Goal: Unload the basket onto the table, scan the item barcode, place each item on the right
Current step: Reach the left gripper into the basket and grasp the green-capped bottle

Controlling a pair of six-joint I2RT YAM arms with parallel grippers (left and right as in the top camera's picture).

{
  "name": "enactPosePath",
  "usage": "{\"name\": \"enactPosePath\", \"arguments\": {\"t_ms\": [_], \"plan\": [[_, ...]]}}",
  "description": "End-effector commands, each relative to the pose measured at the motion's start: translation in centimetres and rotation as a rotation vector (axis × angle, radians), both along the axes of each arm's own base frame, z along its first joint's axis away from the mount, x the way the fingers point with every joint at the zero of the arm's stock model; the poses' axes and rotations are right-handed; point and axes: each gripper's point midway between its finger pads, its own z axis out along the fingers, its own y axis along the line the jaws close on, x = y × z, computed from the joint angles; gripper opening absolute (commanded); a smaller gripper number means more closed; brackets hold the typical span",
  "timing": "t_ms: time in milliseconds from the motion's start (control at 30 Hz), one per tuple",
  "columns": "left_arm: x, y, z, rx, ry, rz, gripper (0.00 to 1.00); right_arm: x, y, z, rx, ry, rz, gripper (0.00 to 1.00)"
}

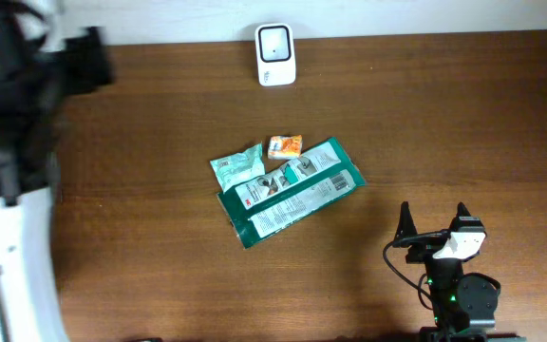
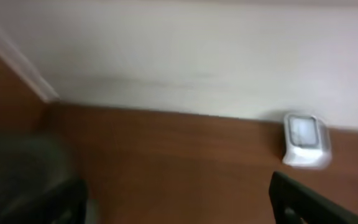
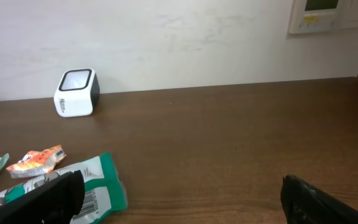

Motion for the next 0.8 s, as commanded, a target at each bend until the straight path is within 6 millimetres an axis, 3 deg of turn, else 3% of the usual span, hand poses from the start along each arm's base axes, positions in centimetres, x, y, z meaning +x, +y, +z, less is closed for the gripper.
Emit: {"name": "enactPosePath", "arguments": {"t_ms": [0, 67, 133, 300, 367, 767], "plan": [[-3.5, 8.9, -0.3, -0.11, -0.007, 0.329, 0.92, 0.0, 0.0, -0.3, 0.007, 0.006, -0.005, 0.98], [-5.4, 13.3, -2.4, -0.17, 0.045, 0.479, 0.92, 0.0, 0.0, -0.3, 0.007, 0.006, -0.005, 0.98], [-6.4, 15.9, -4.0, -0.198, 0.089, 0.55, 0.91, 0.0, 0.0, -0.3, 0.007, 0.006, -0.005, 0.98], [-8.5, 20.7, -8.4, -0.276, 0.207, 0.671, 0.9, 0.0, 0.0, -0.3, 0.007, 0.006, -0.005, 0.98], [-9.3, 22.4, -11.2, -0.321, 0.275, 0.711, 0.89, 0.0, 0.0, -0.3, 0.007, 0.006, -0.005, 0.98], [-14.4, 23.6, -24.1, -0.528, 0.528, 0.838, 0.89, 0.0, 0.0, -0.3, 0.006, 0.006, -0.005, 0.98]]}}
